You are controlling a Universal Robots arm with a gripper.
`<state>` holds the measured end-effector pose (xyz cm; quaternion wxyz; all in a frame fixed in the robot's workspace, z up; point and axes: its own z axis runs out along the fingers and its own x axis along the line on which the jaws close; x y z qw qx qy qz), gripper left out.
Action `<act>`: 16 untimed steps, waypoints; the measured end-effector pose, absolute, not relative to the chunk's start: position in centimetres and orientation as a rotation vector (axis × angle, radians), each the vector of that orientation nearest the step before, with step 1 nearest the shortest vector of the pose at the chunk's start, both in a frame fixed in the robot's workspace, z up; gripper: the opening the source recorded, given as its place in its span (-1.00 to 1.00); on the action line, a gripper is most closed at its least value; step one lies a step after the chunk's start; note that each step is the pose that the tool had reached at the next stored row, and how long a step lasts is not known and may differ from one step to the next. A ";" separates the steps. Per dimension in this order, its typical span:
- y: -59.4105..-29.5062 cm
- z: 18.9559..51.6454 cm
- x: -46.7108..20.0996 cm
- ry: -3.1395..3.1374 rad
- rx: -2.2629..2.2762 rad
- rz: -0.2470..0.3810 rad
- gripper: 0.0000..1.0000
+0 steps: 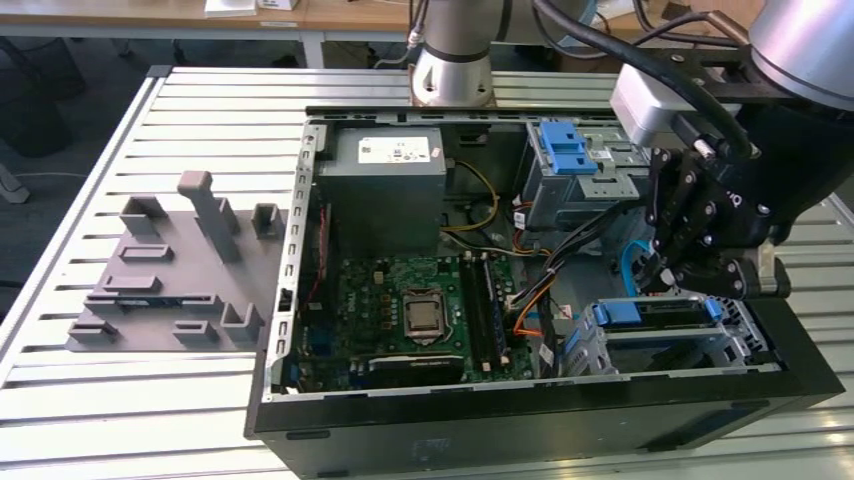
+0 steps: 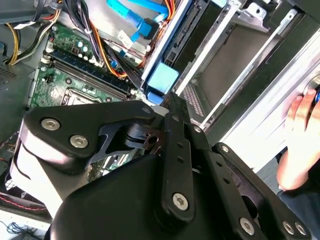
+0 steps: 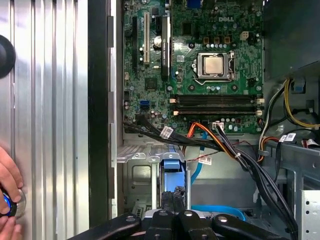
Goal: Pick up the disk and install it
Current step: 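Insert the first disk wire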
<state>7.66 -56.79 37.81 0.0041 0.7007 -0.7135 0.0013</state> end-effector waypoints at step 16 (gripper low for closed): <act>-56.8 37.7 11.4 -2.234 2.194 0.001 -0.79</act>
